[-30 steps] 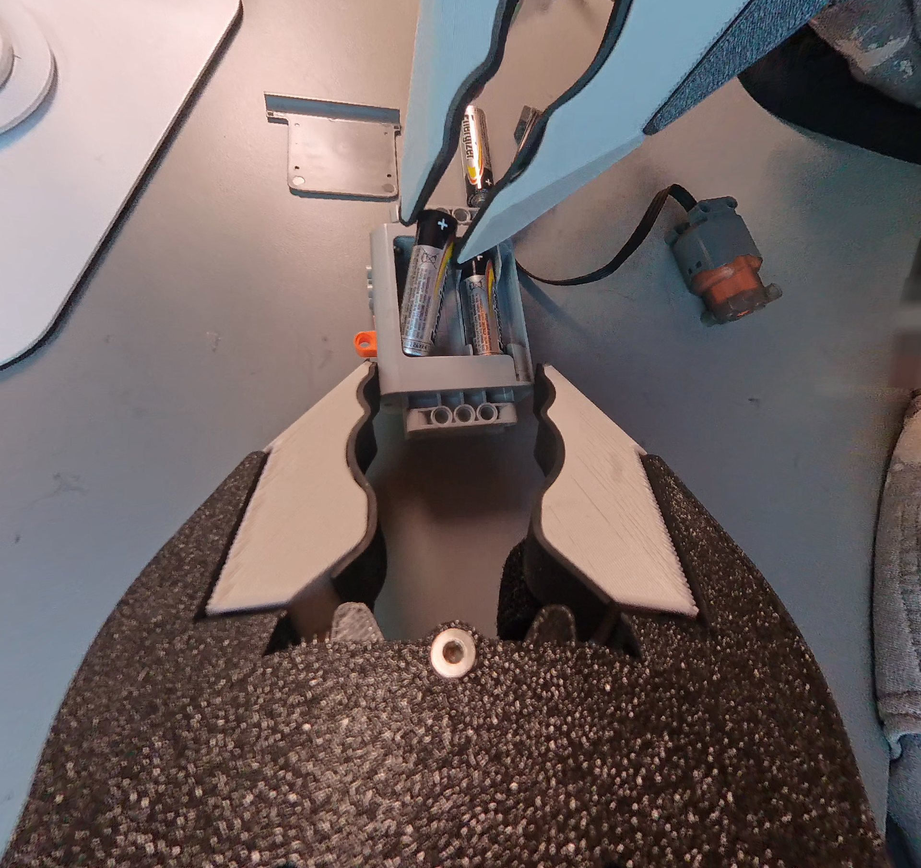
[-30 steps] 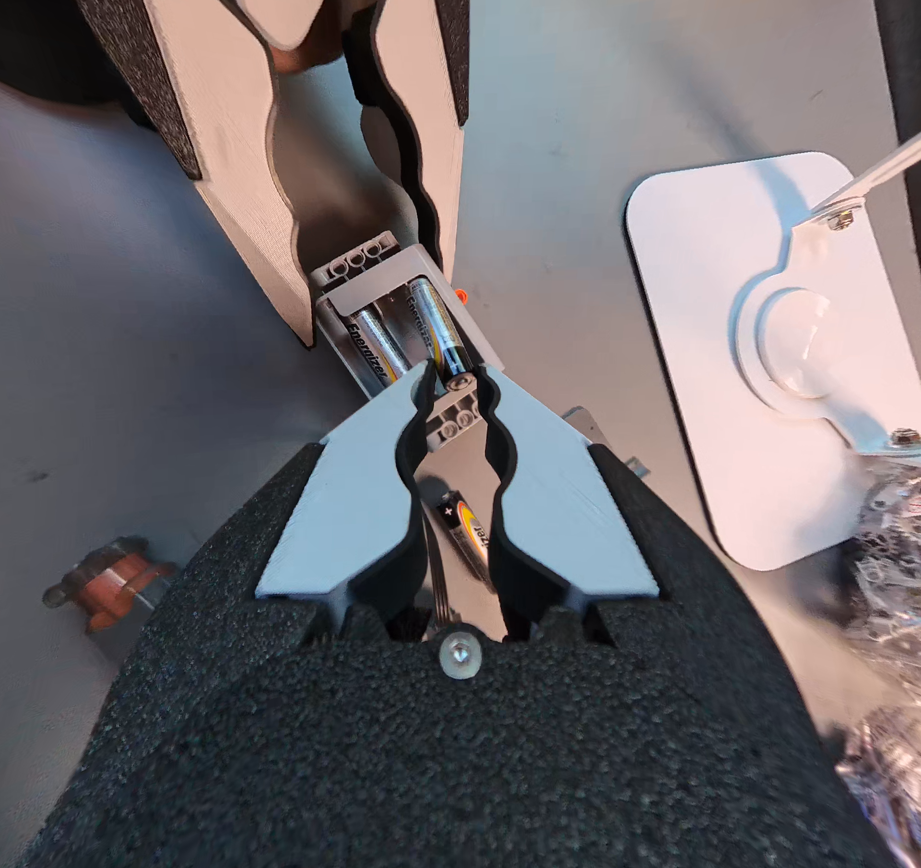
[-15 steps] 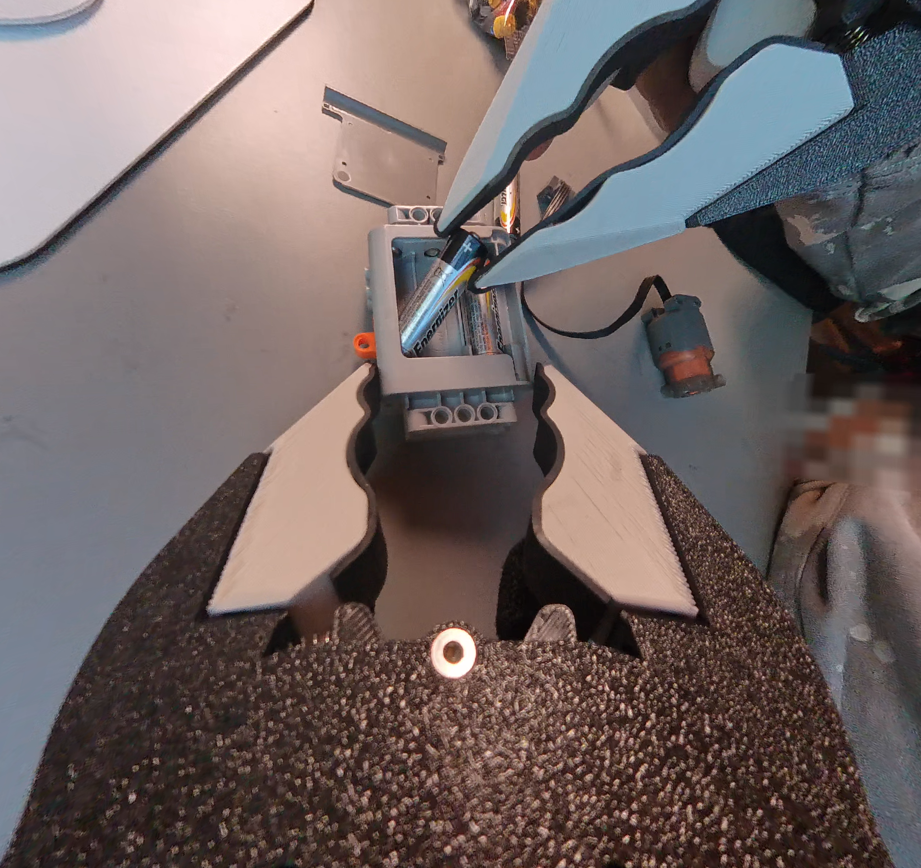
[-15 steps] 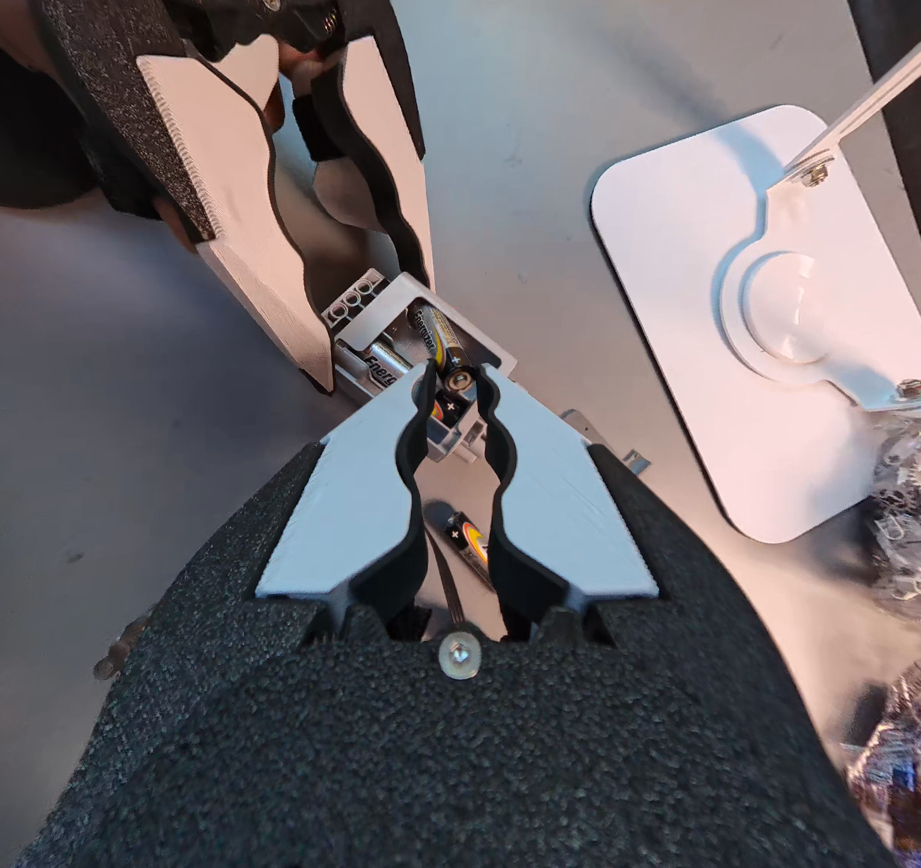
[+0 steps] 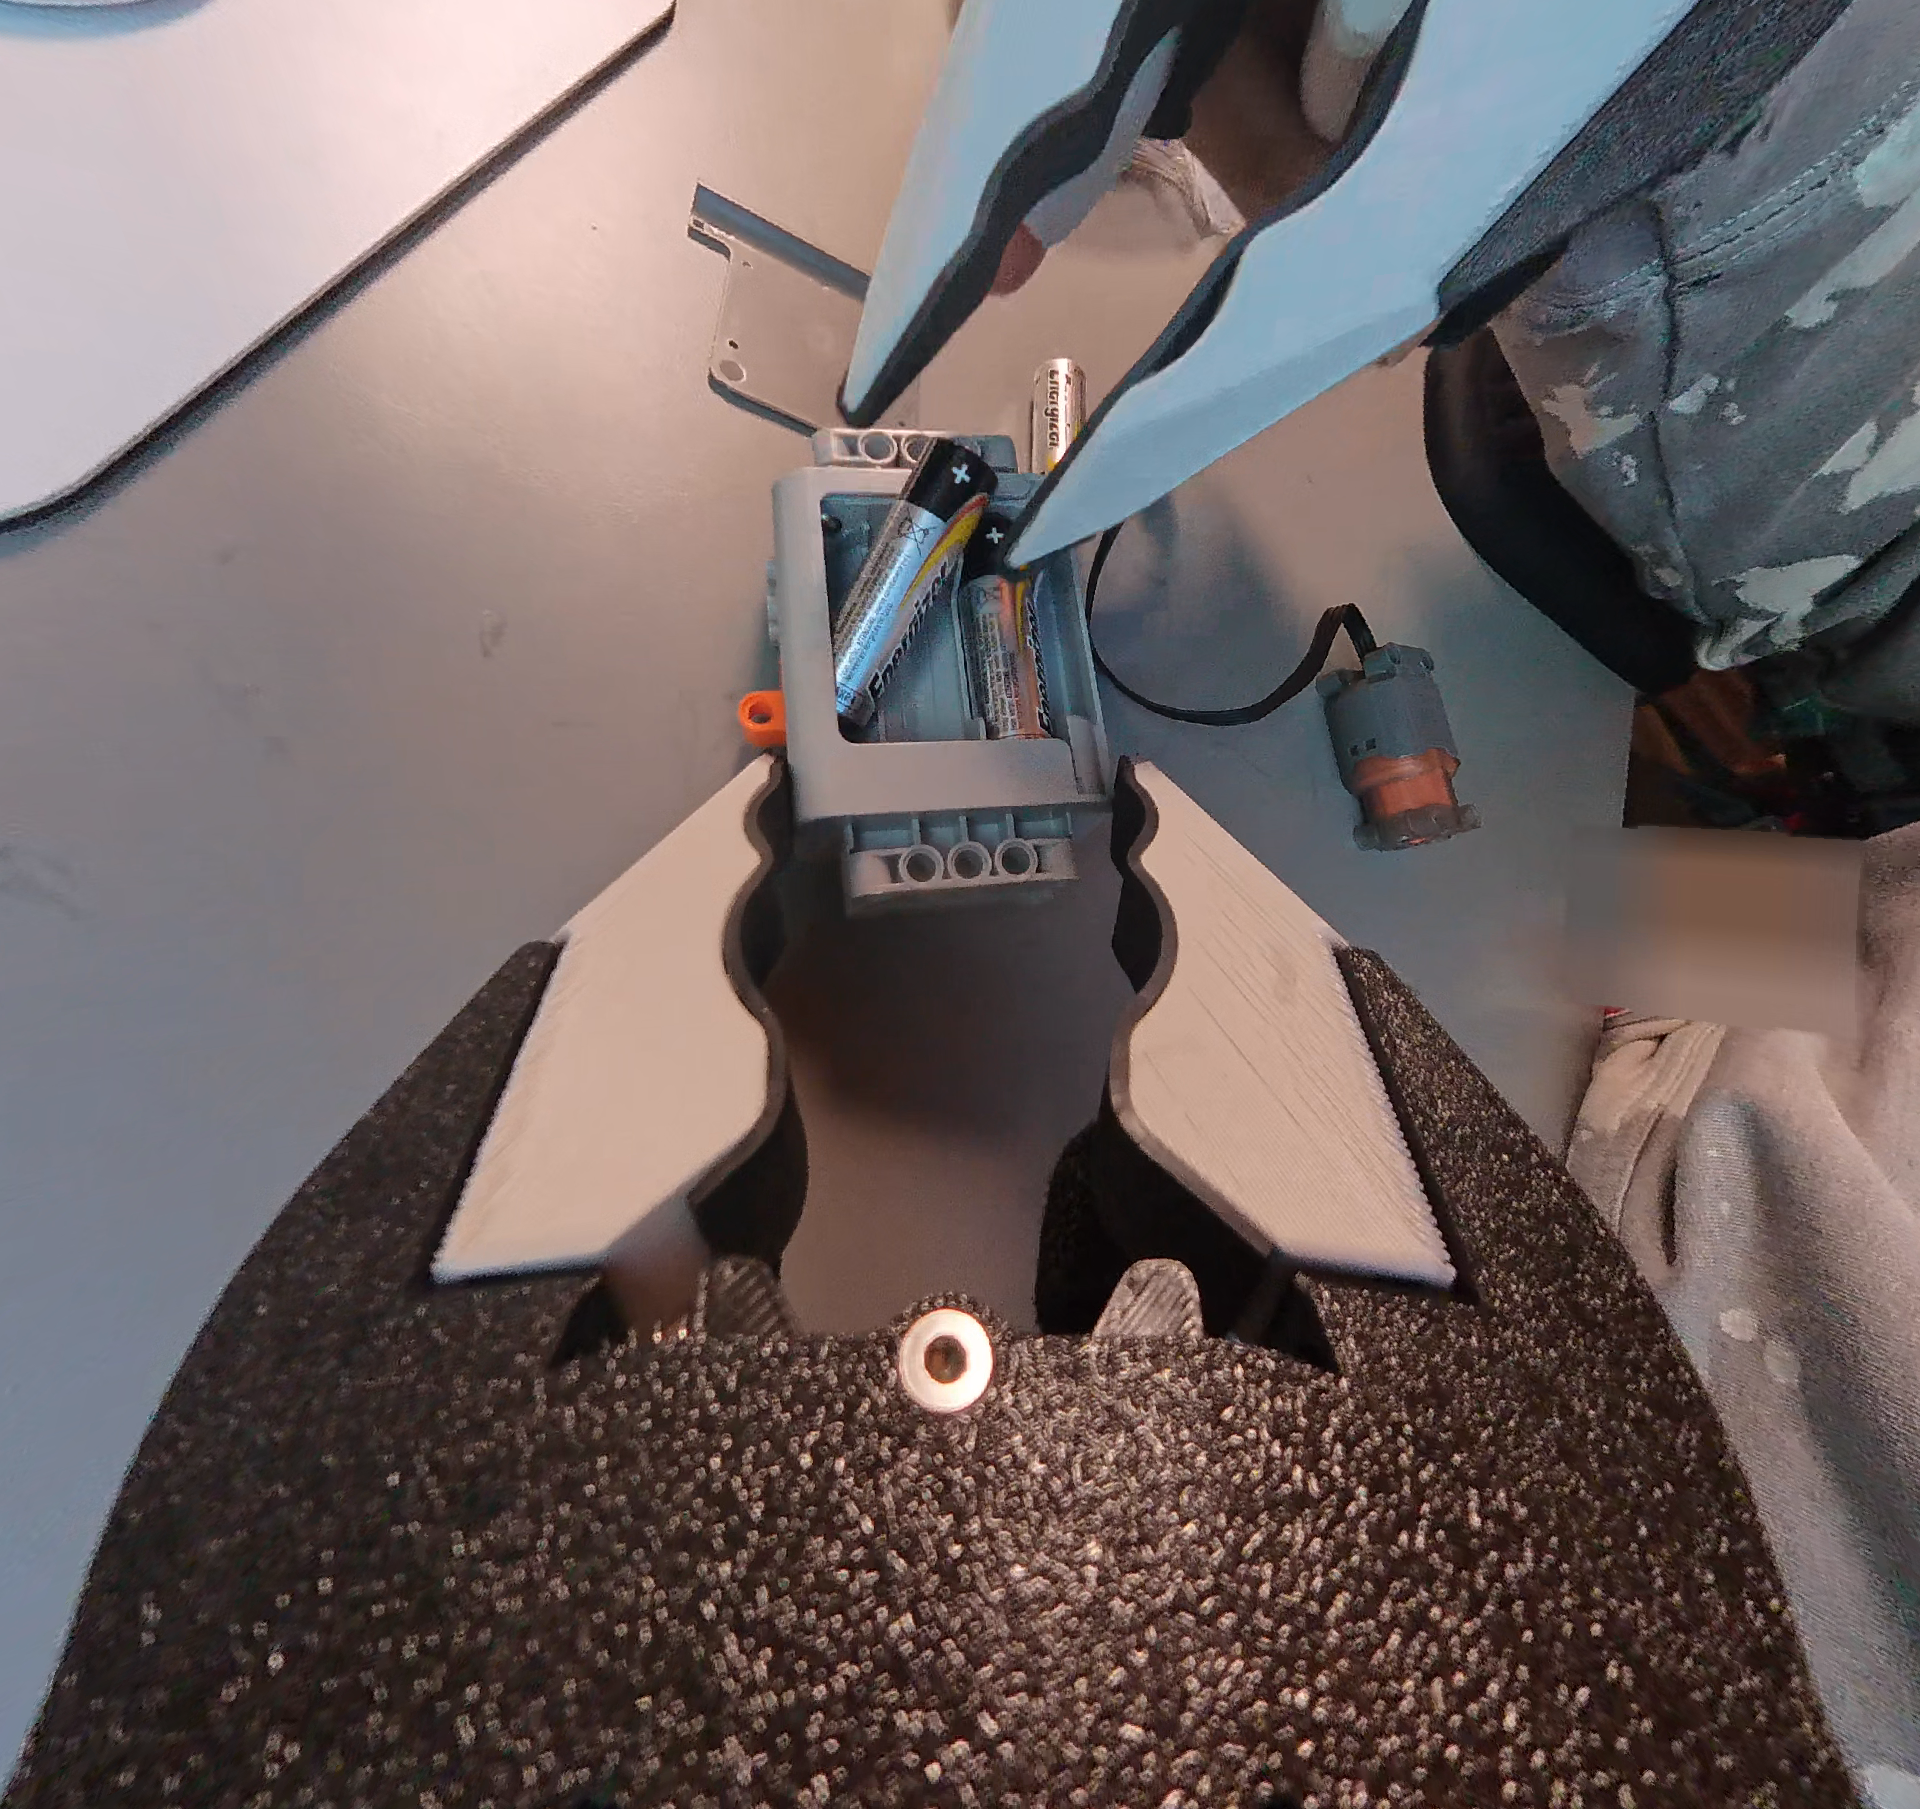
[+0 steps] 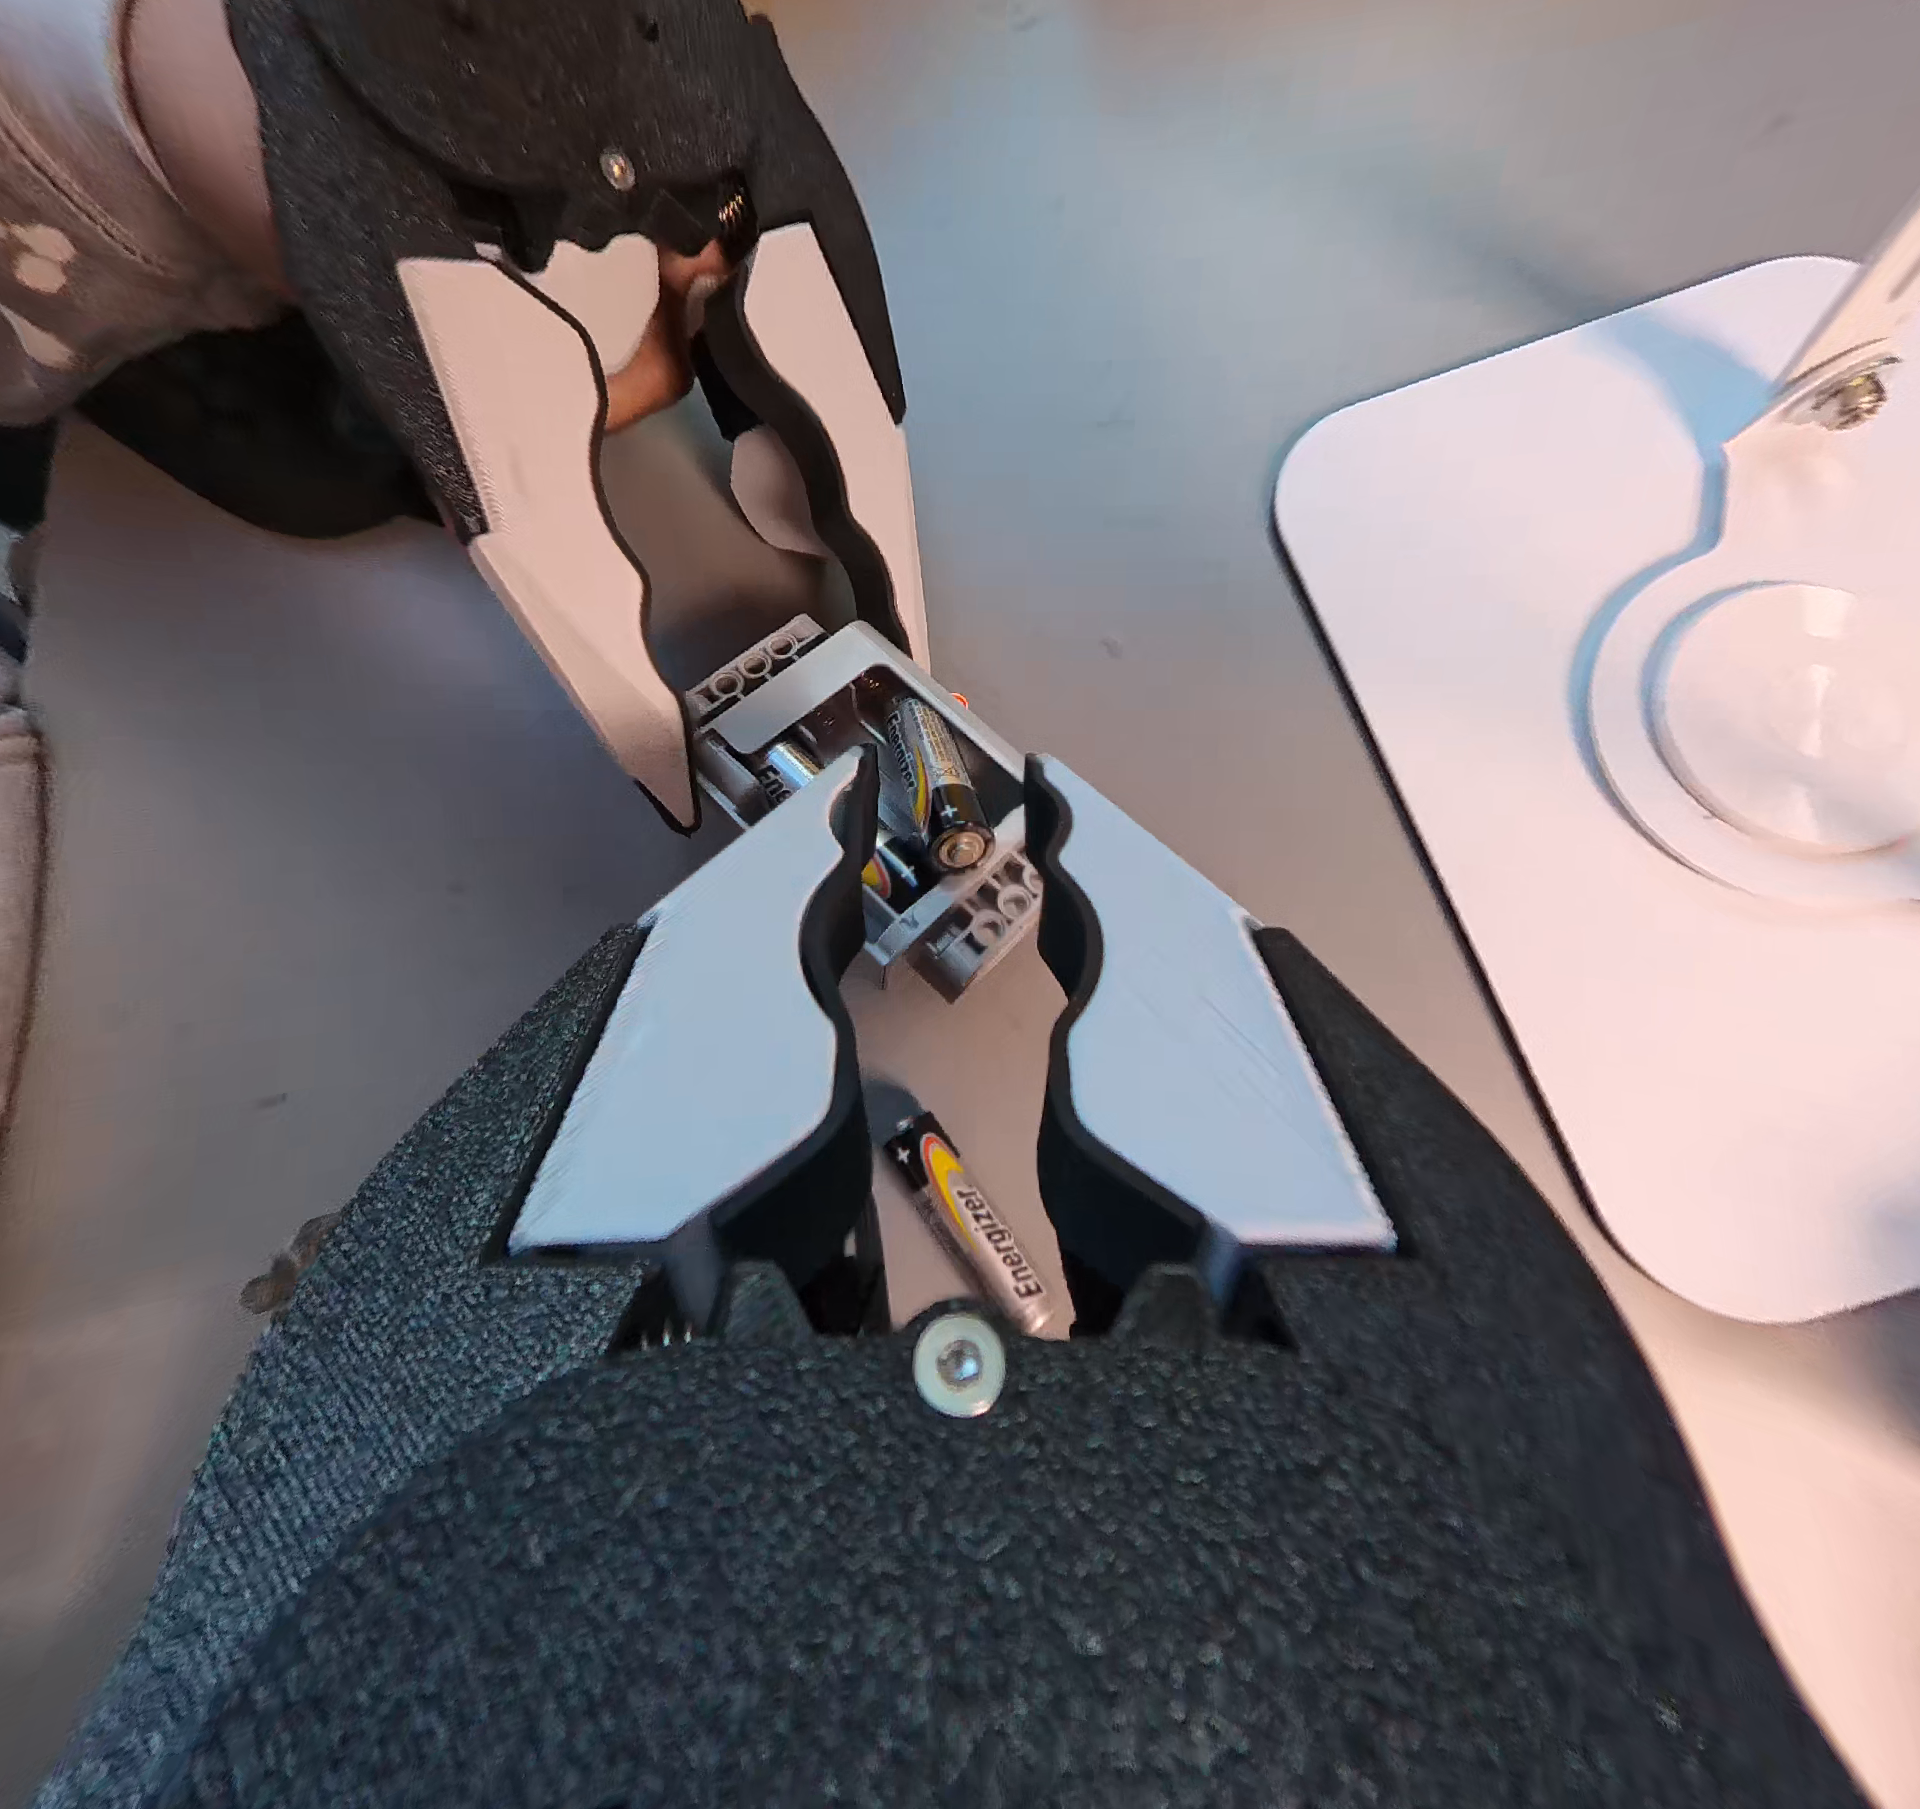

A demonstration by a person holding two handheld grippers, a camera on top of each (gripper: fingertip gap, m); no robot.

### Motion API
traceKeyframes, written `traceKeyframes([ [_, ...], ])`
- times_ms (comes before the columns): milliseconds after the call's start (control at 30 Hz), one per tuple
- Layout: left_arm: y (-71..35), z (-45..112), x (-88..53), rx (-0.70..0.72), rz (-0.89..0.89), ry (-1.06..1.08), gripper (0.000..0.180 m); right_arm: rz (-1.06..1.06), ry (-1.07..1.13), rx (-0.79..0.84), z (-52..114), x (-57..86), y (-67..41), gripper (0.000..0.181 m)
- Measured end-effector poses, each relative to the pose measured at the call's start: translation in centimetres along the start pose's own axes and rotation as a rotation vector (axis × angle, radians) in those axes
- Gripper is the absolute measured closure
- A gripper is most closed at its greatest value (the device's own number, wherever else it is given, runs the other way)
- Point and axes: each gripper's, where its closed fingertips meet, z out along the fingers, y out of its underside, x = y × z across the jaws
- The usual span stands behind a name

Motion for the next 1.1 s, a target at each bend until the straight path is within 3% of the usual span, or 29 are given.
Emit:
traceKeyframes([
  [133, -0.1, 0.0, -0.1, 0.003, -0.004, -0.006, 0.12, 0.015, 0.042, -0.037, -1.0, -0.1, 0.9, 0.181],
  [267, -0.1, 0.1, -0.1, 0.003, 0.004, -0.02, 0.12, 0.007, 0.093, -0.109, 0.0, 0.0, 1.9, 0.181],
  [1100, -0.2, -0.1, -0.5, 0.014, -0.014, -0.055, 0.121, 0.024, 0.146, -0.124, 0.2, 0.8, 0.6, 0.179],
])
